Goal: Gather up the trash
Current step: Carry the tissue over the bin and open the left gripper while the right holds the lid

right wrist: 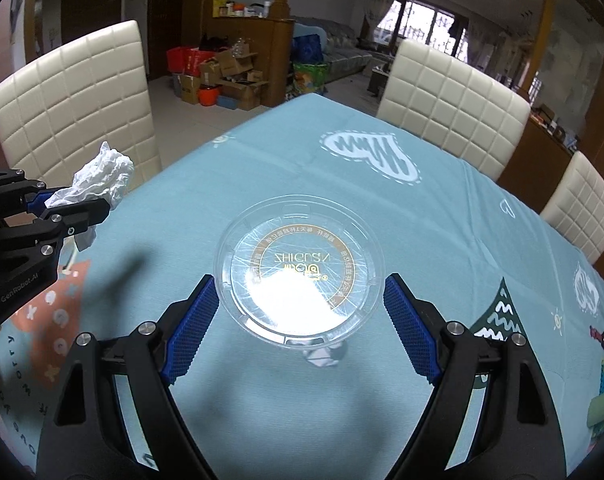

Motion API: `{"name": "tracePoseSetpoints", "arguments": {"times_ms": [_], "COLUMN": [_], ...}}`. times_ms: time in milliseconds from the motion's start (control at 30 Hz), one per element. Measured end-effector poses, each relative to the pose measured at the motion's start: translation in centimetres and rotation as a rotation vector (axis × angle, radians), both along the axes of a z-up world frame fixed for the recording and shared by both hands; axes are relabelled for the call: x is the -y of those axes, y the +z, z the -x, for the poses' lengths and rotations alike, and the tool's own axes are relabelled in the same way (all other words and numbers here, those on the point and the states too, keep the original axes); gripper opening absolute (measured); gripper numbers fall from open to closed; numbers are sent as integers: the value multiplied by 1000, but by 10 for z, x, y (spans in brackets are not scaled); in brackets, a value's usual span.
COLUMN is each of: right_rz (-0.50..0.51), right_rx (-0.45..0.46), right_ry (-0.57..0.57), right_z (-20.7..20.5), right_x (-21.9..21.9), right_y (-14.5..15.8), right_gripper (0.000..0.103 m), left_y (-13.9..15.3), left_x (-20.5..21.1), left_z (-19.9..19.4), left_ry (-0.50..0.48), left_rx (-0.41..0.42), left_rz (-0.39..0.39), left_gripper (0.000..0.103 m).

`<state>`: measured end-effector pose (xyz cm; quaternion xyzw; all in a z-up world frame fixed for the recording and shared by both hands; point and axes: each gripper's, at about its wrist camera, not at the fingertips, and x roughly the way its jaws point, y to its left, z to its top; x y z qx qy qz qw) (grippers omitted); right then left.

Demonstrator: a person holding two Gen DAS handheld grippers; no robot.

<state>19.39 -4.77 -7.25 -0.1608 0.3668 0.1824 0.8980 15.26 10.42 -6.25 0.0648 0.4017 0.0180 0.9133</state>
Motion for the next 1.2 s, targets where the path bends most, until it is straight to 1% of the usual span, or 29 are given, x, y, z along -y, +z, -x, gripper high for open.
{"name": "tracePoseSetpoints", "arguments": {"times_ms": [167,367,600,833,1100,1200], "right_rz": [-1,3,13,23,25,30], "right_rx": [24,47,47,35,43,46], "right_ry": [31,84,147,196,264,282], "right_z": [12,26,37,41,47,47], "right_x": [-25,-58,-98,-135,-178,-190], "right_y": [11,18,17,11,5,2], "right_gripper": [83,83,83,83,84,84], "left_y": [10,17,8,1,-8,-11], "left_x": [-26,-52,-90,-128,-151,-156], "left_z": [18,36,51,64,73,73], "left_ry": [34,85,157,228,271,288], "left_rx": [39,75,68,61,50,50], "left_rz": [22,21,12,39,42,26], "left_gripper": [16,16,16,16,17,17]}}
